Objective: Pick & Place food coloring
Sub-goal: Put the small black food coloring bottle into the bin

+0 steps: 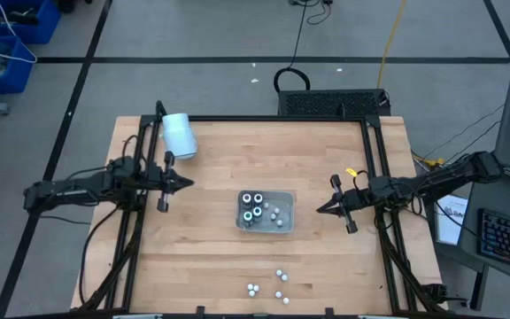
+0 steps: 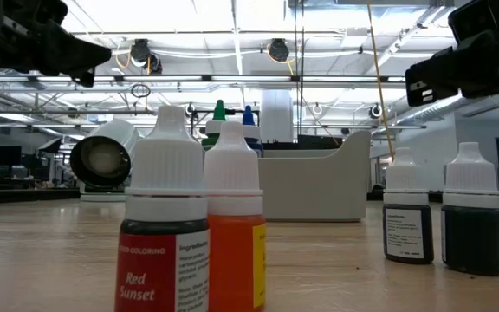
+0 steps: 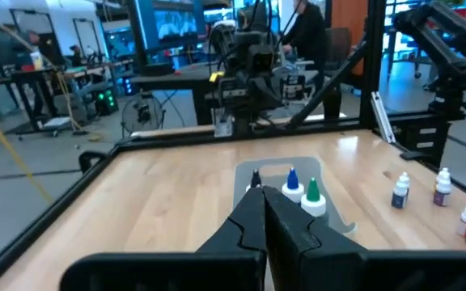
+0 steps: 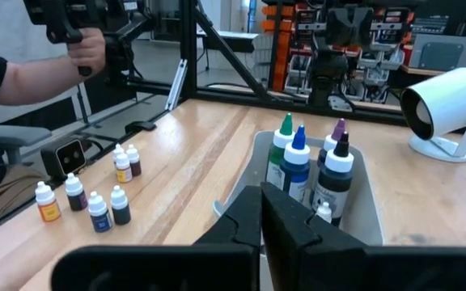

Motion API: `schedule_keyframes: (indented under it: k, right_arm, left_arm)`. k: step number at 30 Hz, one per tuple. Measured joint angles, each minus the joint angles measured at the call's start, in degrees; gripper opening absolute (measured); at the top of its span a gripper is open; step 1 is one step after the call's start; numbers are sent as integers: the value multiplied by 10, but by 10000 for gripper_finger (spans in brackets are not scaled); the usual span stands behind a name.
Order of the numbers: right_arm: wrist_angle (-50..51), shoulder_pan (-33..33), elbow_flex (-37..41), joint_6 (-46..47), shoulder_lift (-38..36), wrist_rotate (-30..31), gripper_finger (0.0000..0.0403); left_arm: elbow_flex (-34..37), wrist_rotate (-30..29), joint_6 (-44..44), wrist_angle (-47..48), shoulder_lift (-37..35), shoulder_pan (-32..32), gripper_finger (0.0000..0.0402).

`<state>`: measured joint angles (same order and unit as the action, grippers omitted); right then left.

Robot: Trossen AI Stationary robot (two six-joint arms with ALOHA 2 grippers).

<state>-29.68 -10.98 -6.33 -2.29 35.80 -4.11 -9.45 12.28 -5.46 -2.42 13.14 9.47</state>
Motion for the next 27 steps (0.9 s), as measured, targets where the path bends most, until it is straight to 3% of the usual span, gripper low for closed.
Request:
schedule_keyframes:
  k: [7, 14, 19, 23, 27]
  right_arm:
    - [-11, 0, 0, 0, 2, 0, 0]
    - [-19, 0, 0, 14, 9, 5, 0]
    - [-17, 0, -1, 28, 17, 71, 0]
    - [24, -14, -37, 42, 46, 79, 0]
    - [151, -55, -127, 50, 108, 141, 0]
  left_arm:
    - [2, -20, 6, 61, -41, -2, 1]
    - [72, -34, 2, -37, -42, -2, 1]
    - [89, -42, 26, -63, -39, -2, 9]
    - [89, -56, 66, -61, -38, -2, 17]
    - [89, -59, 71, -58, -38, -2, 19]
